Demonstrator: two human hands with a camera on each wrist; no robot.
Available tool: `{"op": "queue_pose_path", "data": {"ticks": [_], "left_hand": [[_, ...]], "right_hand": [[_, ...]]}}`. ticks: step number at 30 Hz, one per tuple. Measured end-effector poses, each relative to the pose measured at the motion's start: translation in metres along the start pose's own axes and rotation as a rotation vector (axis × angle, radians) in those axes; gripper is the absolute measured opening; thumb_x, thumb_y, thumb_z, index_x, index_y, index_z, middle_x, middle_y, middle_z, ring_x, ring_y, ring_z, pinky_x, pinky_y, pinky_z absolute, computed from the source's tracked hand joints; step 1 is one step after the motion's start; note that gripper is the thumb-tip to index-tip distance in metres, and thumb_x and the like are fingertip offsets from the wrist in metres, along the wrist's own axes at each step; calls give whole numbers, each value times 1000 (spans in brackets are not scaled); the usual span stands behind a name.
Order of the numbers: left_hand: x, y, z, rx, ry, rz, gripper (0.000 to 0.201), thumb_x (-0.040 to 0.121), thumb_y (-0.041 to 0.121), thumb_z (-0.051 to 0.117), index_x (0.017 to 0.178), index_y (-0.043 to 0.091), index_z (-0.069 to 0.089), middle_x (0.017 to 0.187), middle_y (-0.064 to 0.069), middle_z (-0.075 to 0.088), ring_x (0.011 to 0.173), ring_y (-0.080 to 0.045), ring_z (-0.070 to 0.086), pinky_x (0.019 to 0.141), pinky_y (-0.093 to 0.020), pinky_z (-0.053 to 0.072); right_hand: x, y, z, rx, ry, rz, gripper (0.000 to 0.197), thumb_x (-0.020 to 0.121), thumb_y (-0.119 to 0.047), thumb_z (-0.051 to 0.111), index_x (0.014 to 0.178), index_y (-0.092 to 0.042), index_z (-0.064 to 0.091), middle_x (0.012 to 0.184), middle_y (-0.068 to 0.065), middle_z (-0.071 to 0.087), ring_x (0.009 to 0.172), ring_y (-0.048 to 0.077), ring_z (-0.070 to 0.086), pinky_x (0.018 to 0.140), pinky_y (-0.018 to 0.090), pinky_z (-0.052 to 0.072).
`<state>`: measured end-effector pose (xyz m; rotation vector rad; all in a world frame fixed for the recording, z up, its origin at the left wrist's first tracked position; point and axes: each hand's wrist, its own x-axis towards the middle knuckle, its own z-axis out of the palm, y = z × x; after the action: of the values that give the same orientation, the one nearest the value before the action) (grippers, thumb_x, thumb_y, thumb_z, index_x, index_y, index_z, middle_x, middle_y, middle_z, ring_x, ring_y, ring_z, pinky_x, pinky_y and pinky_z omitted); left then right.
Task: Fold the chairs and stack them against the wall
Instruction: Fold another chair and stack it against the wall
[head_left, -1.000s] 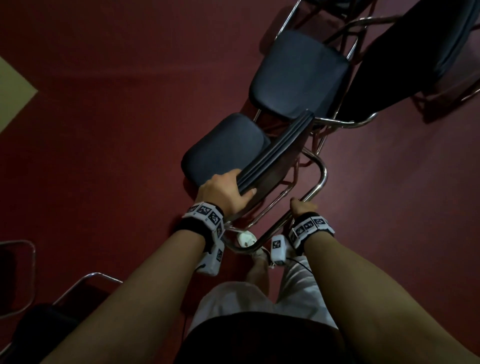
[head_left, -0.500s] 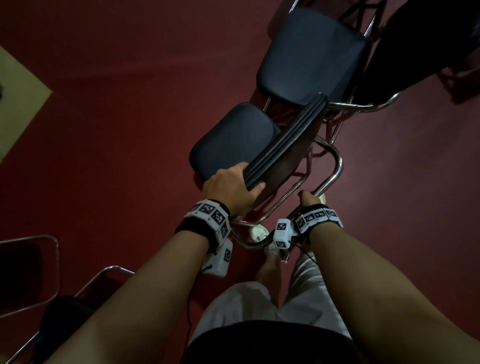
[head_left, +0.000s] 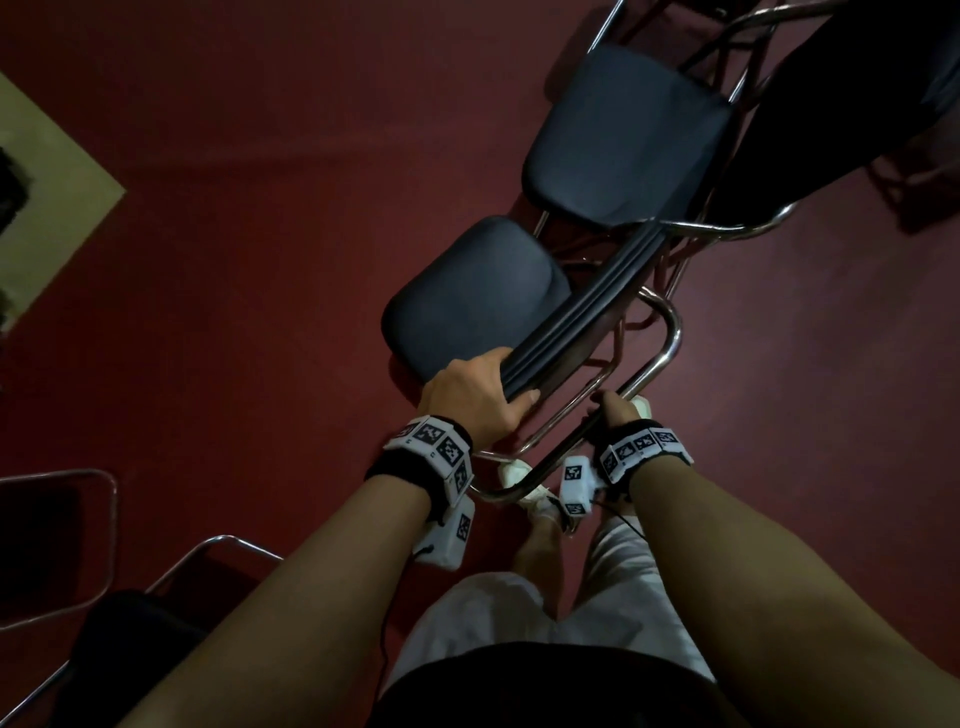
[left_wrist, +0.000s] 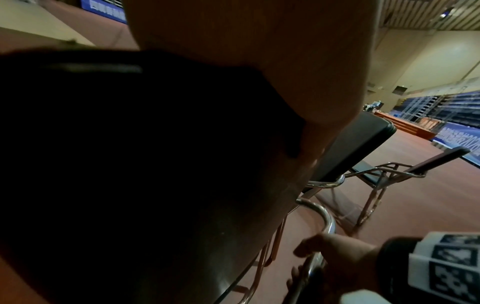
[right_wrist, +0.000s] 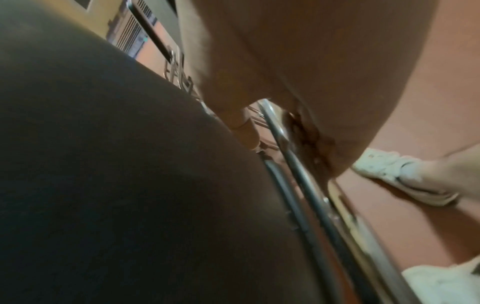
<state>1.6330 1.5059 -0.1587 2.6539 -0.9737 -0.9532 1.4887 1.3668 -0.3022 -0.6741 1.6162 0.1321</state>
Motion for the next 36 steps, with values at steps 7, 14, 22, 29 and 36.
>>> {"op": "queue_pose_path", "data": {"ticks": [7,14,22,29,36], "left_hand": [[-12,4,5,7,-136,-5,59,75,80,52,120,43,54,102,9,71,94,-20,68,85,-40,57],[-10,7,-22,61,-258,69,99,75,87,49,151,25,36,146,-2,53,129,-26,54,104,-43,48],[-20,47,-14,-32,-219,136,85,76,90,37,134,29,50,122,-4,67,109,-28,65,93,-41,52],[-41,77,27,-61,-476,193,111,66,98,39,150,26,30,142,-4,55,122,-23,59,102,-42,49],[-50,97,29,-176,-668,151,89,79,89,36,146,31,45,145,3,53,128,-19,53,106,-36,44]], "right_hand": [[-21,-2,10,106,-162,-7,53,86,-54,65,103,-4,62,71,4,61,63,20,61,61,32,52],[-73,27,-26,190,-181,-45,93,76,-87,45,137,-17,52,118,10,68,97,24,68,62,32,51],[-157,-39,-45,170,-283,-303,75,96,-72,31,125,-12,67,116,11,73,112,27,66,92,37,52],[-169,-11,-95,153,-238,-319,79,78,-82,54,120,-16,69,110,6,75,104,25,71,83,37,57],[-154,16,-140,114,-93,-350,69,63,-63,83,107,-11,72,93,10,77,87,29,75,82,50,61]]}}
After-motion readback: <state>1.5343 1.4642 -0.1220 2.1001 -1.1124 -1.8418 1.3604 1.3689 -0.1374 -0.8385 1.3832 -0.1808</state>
